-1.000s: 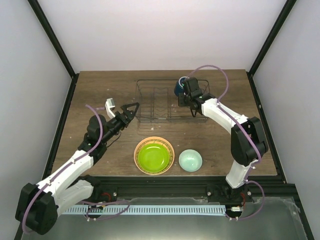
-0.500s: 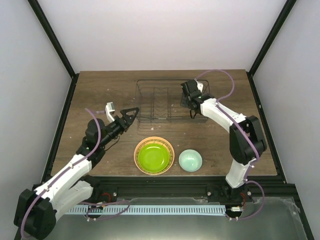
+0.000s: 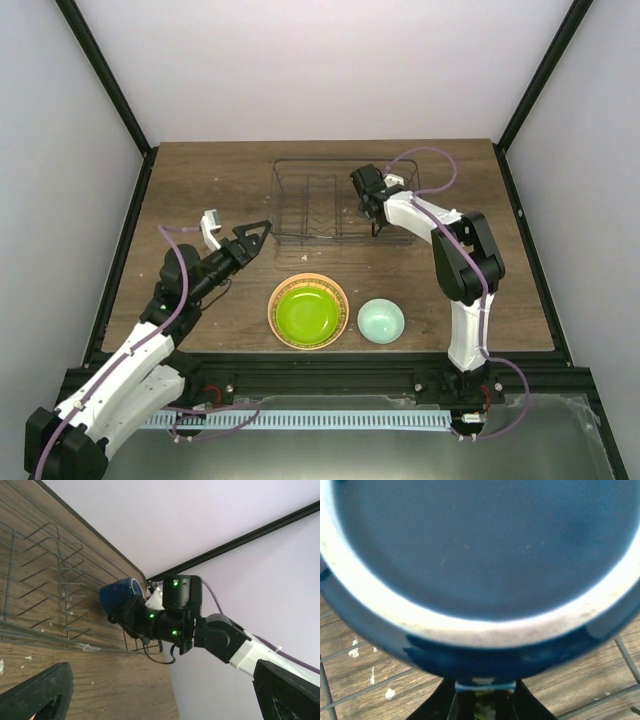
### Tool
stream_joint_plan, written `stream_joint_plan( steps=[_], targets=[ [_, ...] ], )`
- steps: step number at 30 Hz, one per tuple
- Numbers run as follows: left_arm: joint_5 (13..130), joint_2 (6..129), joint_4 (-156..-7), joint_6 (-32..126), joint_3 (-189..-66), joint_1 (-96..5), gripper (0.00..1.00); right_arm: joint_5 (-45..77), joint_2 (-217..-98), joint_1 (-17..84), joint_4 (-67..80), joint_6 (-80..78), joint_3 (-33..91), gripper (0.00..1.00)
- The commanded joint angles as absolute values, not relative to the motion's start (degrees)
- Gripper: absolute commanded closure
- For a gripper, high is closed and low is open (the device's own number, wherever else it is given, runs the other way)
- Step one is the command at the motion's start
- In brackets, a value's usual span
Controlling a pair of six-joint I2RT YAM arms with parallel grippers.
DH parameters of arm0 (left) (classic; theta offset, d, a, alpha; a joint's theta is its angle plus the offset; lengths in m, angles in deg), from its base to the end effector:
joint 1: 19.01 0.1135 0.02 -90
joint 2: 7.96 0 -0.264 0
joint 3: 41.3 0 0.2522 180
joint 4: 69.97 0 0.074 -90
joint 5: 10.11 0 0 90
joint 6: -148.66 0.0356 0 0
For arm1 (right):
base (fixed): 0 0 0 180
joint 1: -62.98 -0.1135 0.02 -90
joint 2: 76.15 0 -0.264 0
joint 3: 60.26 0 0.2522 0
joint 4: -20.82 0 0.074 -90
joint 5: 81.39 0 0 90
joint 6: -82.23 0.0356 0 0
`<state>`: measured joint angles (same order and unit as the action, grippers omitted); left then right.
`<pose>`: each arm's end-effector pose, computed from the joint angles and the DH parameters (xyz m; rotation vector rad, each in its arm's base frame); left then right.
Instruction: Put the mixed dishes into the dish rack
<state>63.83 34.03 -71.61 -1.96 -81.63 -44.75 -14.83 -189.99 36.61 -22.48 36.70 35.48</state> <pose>0.1614 -0.0887 0.2766 -0.3107 1.7888 -1.3477 0.3803 0.1727 0.1830 0.5248 2.4527 -0.0534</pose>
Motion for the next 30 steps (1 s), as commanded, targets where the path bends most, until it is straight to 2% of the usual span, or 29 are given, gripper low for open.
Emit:
stream_joint_plan(
  steps=[1,16,19,23,30],
  targets=[
    [64.4,33.7,-73.5,-0.5,-83.3,-44.4,0.0,-20.9,-190.1,37.0,-23.2,38.6,40.5,0.98],
    [64.3,35.4,-73.4,0.0,-84.0,-44.3,0.0,-21.8,-193.5,39.8,-22.1,37.0,42.4,0.97],
    [64.1,35.8,-73.2,0.2,-84.2,-44.3,0.0,-21.5,-195.0,39.8,-22.3,36.9,44.7,0.88],
    [64.0,36.1,-73.1,0.4,-84.2,-44.3,0.0,-20.2,-197.6,39.8,-23.2,36.7,48.0,0.68],
    [63.6,36.5,-72.8,0.4,-84.3,-44.1,0.0,-17.0,-197.6,38.9,-20.9,35.2,48.3,0.61]
  ],
)
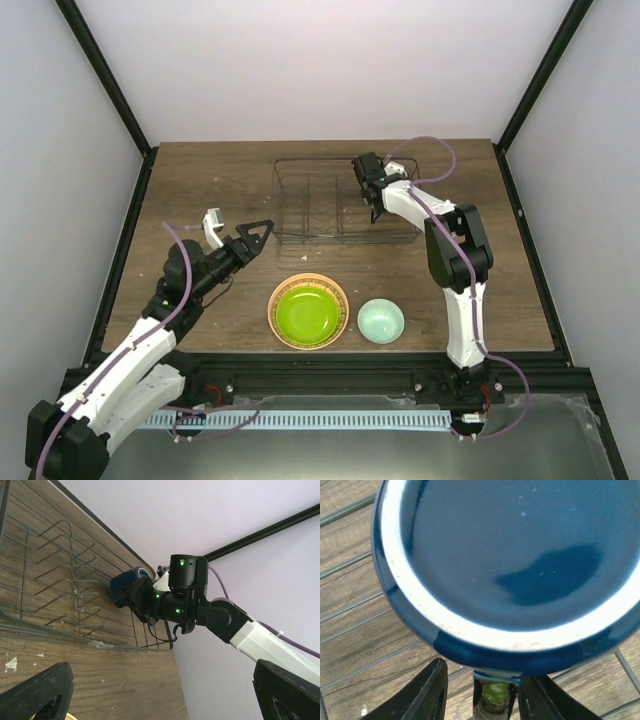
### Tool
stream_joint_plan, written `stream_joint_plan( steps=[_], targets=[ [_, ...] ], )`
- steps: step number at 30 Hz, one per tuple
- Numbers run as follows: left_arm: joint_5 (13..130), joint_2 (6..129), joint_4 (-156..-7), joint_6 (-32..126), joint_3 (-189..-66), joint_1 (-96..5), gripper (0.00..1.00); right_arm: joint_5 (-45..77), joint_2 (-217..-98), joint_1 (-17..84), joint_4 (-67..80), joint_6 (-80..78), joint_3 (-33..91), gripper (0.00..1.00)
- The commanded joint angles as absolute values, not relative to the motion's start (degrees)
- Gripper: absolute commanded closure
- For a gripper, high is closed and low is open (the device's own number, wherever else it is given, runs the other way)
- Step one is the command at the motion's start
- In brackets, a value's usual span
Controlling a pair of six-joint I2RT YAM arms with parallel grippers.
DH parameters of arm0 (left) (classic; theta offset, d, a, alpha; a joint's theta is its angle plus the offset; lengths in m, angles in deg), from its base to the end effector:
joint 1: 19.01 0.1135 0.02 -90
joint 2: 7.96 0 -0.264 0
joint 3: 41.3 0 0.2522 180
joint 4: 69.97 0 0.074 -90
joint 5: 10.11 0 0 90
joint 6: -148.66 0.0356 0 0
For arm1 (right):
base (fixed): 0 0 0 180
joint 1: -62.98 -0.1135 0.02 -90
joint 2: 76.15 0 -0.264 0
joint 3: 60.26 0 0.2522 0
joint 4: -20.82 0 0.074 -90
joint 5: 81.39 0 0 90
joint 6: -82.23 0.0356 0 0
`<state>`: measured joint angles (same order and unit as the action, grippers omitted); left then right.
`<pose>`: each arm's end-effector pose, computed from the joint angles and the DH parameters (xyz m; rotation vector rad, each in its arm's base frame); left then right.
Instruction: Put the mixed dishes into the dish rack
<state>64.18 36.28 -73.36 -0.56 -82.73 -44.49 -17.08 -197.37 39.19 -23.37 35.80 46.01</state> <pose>0.1677 -0.0906 0.2736 -0.3173 1.8346 -1.3053 0.4225 0.1694 0.1831 0.5733 2.3896 -0.0900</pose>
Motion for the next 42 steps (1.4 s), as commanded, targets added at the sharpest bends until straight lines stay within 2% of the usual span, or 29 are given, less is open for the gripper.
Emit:
stream_joint_plan(
  steps=[1,16,31,42],
  targets=[
    [63.5,36.5,-72.7,0.4,-84.2,-44.1,0.0,-17.0,-197.6,38.7,-20.9,35.0,48.5,0.59],
    [63.9,33.9,-74.3,0.7,-83.7,-43.9,0.0,-16.2,-197.6,34.5,-21.2,35.6,49.7,0.56],
    [64.4,33.0,-75.7,1.3,-83.7,-43.6,0.0,-18.1,-201.0,34.4,-22.9,33.5,54.2,0.54],
    [66.5,32.4,-83.9,8.0,-87.4,-43.5,0.0,-19.0,-193.4,32.6,-22.6,31.4,46.9,0.54]
  ],
)
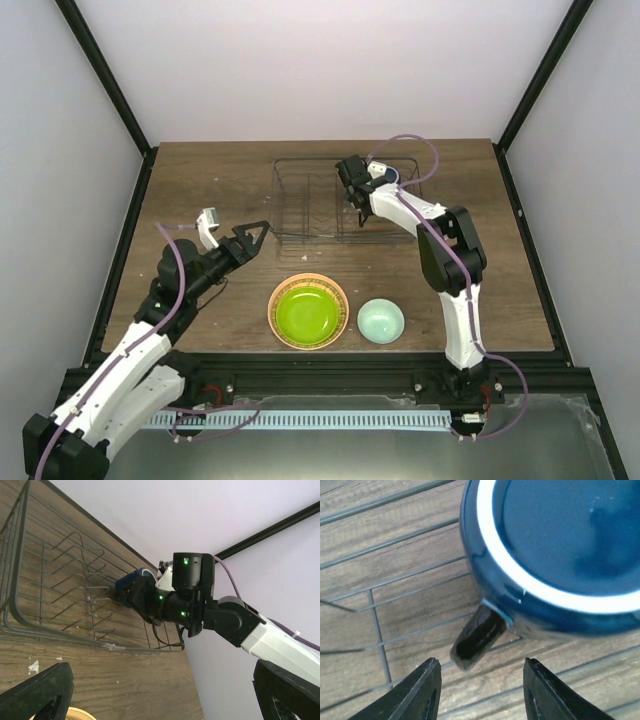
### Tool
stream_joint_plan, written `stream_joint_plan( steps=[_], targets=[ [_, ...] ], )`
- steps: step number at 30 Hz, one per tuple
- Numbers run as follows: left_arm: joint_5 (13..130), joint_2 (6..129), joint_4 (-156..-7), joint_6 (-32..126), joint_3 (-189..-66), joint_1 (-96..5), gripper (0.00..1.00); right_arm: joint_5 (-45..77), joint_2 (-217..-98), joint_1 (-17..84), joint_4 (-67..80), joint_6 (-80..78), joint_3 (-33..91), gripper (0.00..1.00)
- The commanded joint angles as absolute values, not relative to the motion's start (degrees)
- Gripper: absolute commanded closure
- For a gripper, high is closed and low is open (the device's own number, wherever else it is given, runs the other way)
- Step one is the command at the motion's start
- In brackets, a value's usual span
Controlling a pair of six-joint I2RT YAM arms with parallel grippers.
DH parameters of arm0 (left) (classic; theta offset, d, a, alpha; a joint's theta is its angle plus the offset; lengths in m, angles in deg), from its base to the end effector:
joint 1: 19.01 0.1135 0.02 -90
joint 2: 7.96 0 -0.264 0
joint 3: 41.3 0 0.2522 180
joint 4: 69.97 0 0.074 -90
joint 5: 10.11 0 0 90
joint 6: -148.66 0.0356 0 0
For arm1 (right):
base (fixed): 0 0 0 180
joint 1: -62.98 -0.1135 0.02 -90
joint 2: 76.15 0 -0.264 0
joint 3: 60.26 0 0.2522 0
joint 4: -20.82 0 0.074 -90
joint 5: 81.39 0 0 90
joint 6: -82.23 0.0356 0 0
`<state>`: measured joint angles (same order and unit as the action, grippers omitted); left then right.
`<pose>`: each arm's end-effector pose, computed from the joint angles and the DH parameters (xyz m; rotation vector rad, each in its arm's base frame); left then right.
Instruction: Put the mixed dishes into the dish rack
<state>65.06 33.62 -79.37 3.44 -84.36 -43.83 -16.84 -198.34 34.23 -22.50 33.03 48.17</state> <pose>0.1614 -0.0847 0.2803 -0.2845 1.8512 -1.2273 0.4135 0.2094 0.1878 0.4156 2.3956 -0.0412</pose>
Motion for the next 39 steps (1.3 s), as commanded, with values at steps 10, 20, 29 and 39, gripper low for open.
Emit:
stream_joint_plan(
  steps=[10,20,29,39],
  targets=[
    [60.3,35.6,-90.7,20.0,-88.7,-43.5,0.0,-18.4,-186.6,30.3,-24.0,29.3,43.0,0.52],
    [54.8,44.6,-92.7,29.3,-90.7,-48.4,0.0,-23.3,-176.4,29.2,-28.3,23.1,40.2,0.36],
    [61.4,59.2,-93.7,34.2,-98.0,-60.4,0.0,-25.0,-158.0,29.2,-27.0,19.6,24.9,0.0],
    [69.7,75.7,-97.8,38.5,-109.5,-71.2,0.02,-27.0,-143.8,29.2,-31.7,20.5,17.3,0.0]
  ],
)
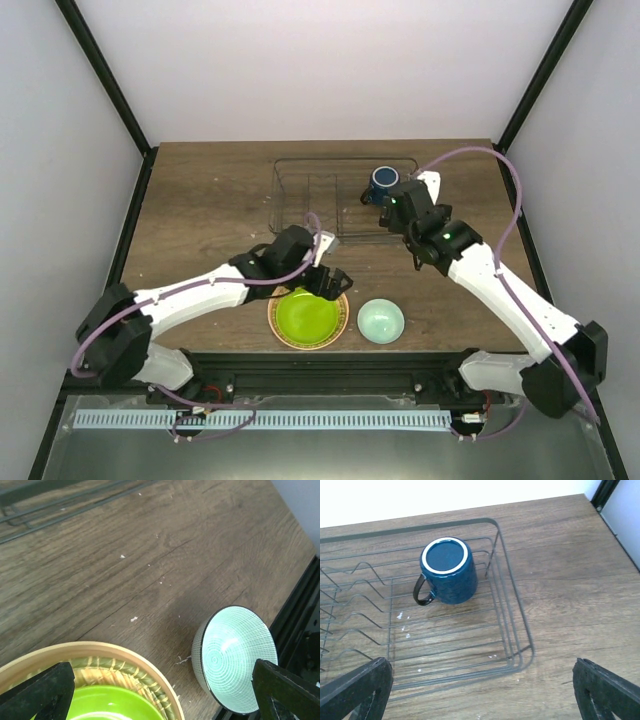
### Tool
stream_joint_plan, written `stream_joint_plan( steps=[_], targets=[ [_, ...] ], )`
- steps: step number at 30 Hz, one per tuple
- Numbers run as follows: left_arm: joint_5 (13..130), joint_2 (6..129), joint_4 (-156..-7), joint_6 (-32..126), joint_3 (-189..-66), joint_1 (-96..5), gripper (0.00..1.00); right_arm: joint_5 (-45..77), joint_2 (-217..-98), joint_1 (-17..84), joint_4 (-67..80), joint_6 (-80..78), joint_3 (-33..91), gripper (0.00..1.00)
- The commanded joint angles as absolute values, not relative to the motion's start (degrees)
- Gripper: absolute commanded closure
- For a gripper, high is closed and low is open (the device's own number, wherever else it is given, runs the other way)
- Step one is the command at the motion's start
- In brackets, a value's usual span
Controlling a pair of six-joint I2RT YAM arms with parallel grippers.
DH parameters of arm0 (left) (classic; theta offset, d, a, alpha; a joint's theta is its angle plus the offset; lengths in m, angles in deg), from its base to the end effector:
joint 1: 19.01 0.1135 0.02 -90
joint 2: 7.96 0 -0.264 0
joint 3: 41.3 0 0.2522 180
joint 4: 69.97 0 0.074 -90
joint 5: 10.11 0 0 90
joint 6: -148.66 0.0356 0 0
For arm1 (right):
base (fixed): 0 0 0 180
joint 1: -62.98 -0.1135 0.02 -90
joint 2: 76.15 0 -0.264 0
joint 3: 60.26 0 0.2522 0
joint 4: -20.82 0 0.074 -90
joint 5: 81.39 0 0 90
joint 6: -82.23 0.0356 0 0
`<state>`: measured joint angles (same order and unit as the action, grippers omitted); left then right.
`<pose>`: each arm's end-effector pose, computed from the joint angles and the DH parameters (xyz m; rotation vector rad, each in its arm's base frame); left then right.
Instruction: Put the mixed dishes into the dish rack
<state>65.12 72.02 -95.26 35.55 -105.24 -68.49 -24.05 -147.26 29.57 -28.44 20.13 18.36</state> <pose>0.1866 -0.2323 0.2322 0.6980 2.3503 -0.9109 0.2294 0.1283 0.3270 0.1783 2.1590 -0.0509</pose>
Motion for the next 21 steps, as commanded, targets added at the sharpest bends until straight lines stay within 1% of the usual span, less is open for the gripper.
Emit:
stream_joint_plan(
  steps=[1,5,10,14,18,21],
  targets=[
    [70.7,77.1,-98.8,39.1,-110.8,-72.4,0.02,-28.0,-142.9,29.3,-33.0,21.0,17.1,0.0],
    [75.0,82.2,-102.9,41.0,-115.9,-76.2,0.03,-32.5,-137.4,29.3,-37.4,23.1,17.0,0.0],
    [77.0,88.9,-106.1,42.1,-121.0,-78.9,0.06,-33.8,-131.8,29.3,-40.2,24.2,16.6,0.0],
    [78.4,93.3,-108.6,42.9,-124.5,-80.8,0.12,-35.0,-130.2,29.3,-42.7,25.6,15.8,0.0],
    [79.8,96.2,-110.6,43.2,-126.7,-82.0,0.14,-35.5,-128.8,29.3,-43.9,26.4,15.7,0.0],
    [79.3,97.4,-110.7,43.1,-127.4,-82.5,0.2,-35.9,-126.7,29.3,-44.2,26.0,15.9,0.0]
  ],
)
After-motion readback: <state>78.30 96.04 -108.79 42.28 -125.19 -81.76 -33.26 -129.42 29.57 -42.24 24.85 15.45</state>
